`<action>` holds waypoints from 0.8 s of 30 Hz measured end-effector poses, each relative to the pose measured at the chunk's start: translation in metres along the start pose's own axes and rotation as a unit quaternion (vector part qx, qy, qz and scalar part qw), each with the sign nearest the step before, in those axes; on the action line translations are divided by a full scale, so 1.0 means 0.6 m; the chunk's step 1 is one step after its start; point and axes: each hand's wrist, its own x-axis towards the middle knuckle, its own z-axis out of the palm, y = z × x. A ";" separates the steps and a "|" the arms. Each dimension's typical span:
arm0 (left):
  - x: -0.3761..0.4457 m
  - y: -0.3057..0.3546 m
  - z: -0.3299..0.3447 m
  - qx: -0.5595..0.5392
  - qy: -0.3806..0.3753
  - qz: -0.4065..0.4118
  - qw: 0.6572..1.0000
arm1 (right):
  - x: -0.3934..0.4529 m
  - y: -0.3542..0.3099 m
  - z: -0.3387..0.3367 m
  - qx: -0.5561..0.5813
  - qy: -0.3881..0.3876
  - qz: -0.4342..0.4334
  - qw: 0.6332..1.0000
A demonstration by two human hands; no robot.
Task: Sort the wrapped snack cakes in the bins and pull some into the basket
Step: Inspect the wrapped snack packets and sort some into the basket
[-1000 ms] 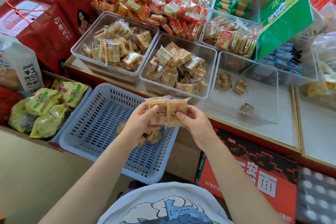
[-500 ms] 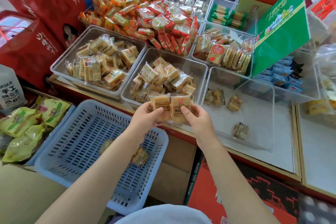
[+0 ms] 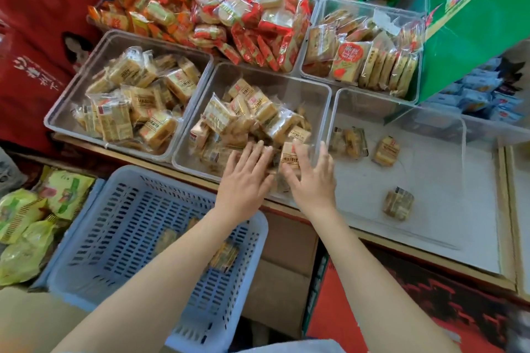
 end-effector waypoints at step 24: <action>0.068 0.269 0.110 0.095 0.006 0.043 0.994 | 0.048 0.359 -0.159 0.097 -0.053 0.274 0.955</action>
